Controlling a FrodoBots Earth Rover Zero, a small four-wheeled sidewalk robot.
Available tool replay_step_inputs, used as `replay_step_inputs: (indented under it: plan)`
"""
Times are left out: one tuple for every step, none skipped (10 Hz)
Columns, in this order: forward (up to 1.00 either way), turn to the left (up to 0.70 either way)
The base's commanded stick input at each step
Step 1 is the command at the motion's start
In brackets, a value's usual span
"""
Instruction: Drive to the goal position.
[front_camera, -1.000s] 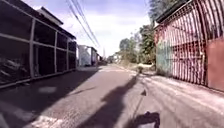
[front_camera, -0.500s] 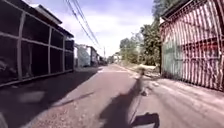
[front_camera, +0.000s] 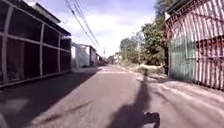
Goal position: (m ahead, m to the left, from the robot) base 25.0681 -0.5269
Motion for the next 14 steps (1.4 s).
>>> replay_step_inputs:
  plan:
    - [1.0, 0.0]
    - [1.0, 0.0]
    - [1.0, 0.0]
    - [1.0, 0.0]
    - [1.0, 0.0]
    - [1.0, 0.0]
    - [1.0, 0.0]
    - [1.0, 0.0]
    - [1.0, 0.0]
    - [1.0, 0.0]
    - [1.0, 0.0]
    - [1.0, 0.0]
    - [1.0, 0.0]
    - [1.0, 0.0]
